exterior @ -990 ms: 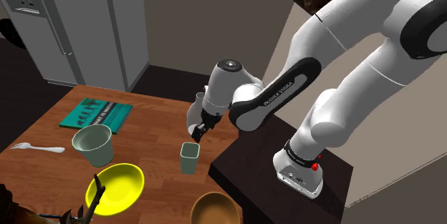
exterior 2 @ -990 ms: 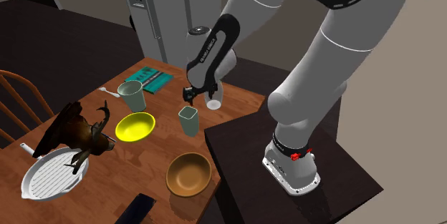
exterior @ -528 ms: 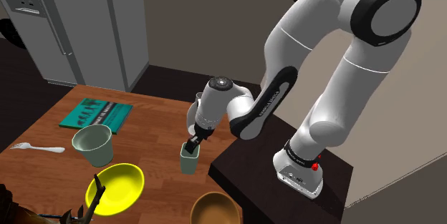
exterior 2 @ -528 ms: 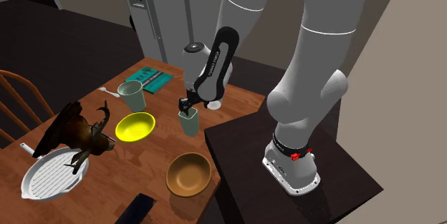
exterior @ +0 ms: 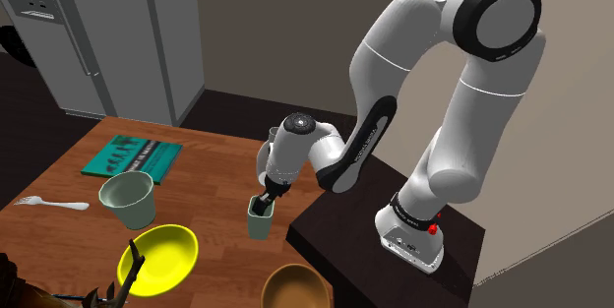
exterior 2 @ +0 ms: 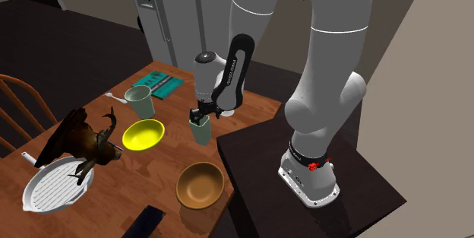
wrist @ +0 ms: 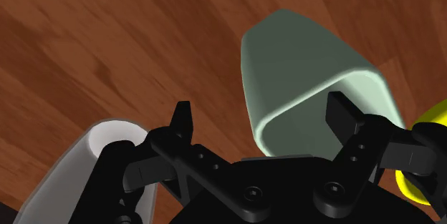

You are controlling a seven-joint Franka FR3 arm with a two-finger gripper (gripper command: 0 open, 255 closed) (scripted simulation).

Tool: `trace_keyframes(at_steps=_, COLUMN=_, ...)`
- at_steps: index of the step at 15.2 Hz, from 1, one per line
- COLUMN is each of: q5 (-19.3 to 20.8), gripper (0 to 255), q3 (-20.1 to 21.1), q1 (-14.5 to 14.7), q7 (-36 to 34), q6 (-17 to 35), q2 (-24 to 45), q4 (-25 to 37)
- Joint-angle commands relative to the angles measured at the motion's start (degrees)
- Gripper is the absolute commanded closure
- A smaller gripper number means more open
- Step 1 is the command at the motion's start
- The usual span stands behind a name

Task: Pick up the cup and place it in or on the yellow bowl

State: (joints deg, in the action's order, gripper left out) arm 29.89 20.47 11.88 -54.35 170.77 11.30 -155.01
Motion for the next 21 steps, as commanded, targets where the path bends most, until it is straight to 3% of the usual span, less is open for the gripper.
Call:
trace_keyframes(at_steps=1, q5=0.1, gripper=0, q3=-0.1, q1=0.1, q7=-0.1, q6=0.0, q2=0.1, q4=0.0)
trace_keyframes(at_steps=3, q5=0.1, gripper=0, q3=-0.1, q1=0.1, q7=-0.1, q6=0.0, q2=0.0, q4=0.0)
trace_keyframes(at_steps=4, q5=0.1, gripper=255, q3=-0.1, q1=0.1, q7=-0.1, q6=0.0, q2=0.0, q4=0.0)
trace_keyframes(at_steps=13, q5=0.1, gripper=255, q3=-0.1, q1=0.1, q7=-0.1, q6=0.0, q2=0.1, q4=0.0)
trace_keyframes(at_steps=17, q5=-9.7, gripper=255, q3=7.1, q1=-5.0, q7=7.5, q6=-2.7, q2=-4.4, q4=-1.4)
trace_keyframes(at_steps=21, q5=-21.0, gripper=255, q3=12.1, q1=-7.6, q7=15.8, q6=-5.8, q2=-9.3, q4=-2.2)
